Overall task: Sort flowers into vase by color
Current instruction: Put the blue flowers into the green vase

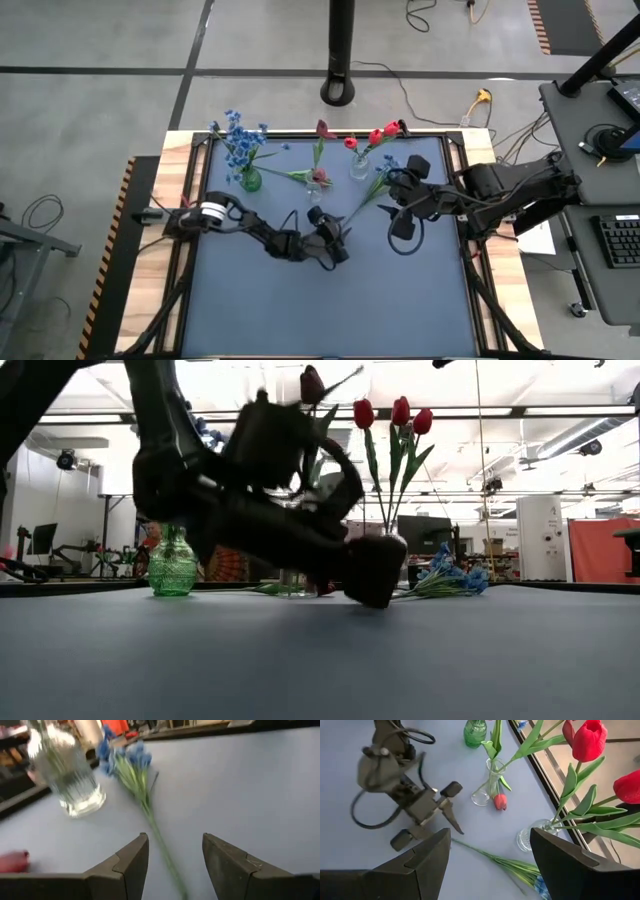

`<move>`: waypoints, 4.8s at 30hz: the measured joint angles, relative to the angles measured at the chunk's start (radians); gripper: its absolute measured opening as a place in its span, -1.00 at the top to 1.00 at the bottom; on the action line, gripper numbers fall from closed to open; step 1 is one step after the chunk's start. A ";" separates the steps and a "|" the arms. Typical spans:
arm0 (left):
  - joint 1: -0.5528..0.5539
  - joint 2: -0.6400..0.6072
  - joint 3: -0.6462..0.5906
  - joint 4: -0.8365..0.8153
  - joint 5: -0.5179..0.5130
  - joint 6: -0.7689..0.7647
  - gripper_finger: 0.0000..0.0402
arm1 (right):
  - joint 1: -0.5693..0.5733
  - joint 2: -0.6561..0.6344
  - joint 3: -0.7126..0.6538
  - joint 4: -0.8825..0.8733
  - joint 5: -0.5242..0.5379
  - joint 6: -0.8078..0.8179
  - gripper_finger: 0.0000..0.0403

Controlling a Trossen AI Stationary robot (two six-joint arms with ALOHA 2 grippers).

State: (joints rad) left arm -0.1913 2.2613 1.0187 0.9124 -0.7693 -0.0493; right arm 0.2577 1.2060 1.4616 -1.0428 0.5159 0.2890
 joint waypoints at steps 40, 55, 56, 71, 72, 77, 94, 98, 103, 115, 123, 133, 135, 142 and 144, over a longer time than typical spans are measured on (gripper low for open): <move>-0.033 -0.123 -0.021 -0.452 0.083 -0.210 1.00 | 0.000 0.001 -0.007 -0.084 0.001 0.051 -0.24; -0.111 -0.238 -0.026 -0.861 0.084 -0.432 0.70 | 0.000 0.001 -0.013 -0.086 0.000 0.051 -0.21; -0.112 -0.241 -0.027 -0.862 0.084 -0.432 0.64 | 0.000 0.001 -0.013 -0.086 0.000 0.051 -0.21; -0.029 -0.202 -0.024 -0.453 0.126 -0.126 0.16 | 0.000 0.001 -0.035 -0.087 -0.001 0.048 -0.21; -0.015 -0.192 -0.021 -0.441 0.124 -0.120 0.16 | 0.001 0.001 -0.041 -0.088 -0.001 0.049 -0.21; 0.034 -0.148 -0.016 -0.417 0.164 -0.116 0.20 | 0.005 0.001 -0.071 -0.087 -0.001 0.051 -0.21; 0.023 -0.117 -0.015 -0.382 0.176 -0.117 0.95 | 0.016 0.000 -0.086 -0.085 -0.001 0.052 -0.21; 0.003 -0.152 -0.018 -0.398 0.163 -0.116 0.96 | 0.024 0.000 -0.086 -0.085 0.000 0.057 -0.21; -0.055 -0.246 -0.022 -0.421 0.162 -0.075 0.98 | 0.053 -0.001 -0.088 -0.105 -0.001 0.057 -0.21; -0.220 -0.621 -0.153 -0.604 0.150 -0.022 0.99 | 0.168 -0.042 -0.089 -0.126 0.007 0.059 -0.21; -0.362 -0.834 -0.424 -0.203 0.095 0.043 1.00 | 0.217 -0.084 -0.130 0.024 0.055 -0.028 -0.21; -0.441 -0.873 -0.577 0.392 0.087 0.408 1.00 | 0.220 -0.065 -0.392 0.649 0.062 -0.292 -0.21; -0.441 -0.862 -0.566 0.407 0.087 0.444 1.00 | 0.220 -0.040 -0.462 0.886 0.060 -0.403 -0.21; -0.432 -0.805 -0.473 0.414 0.023 0.550 1.00 | 0.186 0.131 -0.527 1.577 0.010 -0.646 -0.21; -0.430 -0.787 -0.453 0.415 0.008 0.591 1.00 | 0.171 0.169 -0.492 1.600 0.003 -0.648 -0.21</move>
State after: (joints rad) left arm -0.6213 1.4739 0.5659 1.3271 -0.7611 0.5420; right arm 0.4291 1.3747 0.9696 0.5577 0.5187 -0.3593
